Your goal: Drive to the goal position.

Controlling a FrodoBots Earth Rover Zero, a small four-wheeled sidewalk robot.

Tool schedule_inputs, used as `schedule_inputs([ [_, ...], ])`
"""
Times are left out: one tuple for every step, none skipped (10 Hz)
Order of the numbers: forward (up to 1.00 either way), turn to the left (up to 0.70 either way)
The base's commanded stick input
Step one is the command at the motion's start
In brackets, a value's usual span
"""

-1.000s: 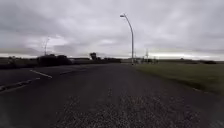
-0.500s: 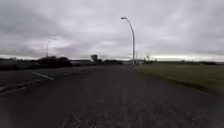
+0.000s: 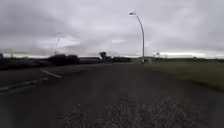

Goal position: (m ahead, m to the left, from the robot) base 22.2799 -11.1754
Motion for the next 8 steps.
schedule_inputs([
  [0.7,0.0],
  [0.7,0.0],
  [0.7,0.0],
  [0.7,0.0],
  [0.7,0.0],
  [0.7,0.0],
  [0.7,0.0],
  [0.7,0.0],
])
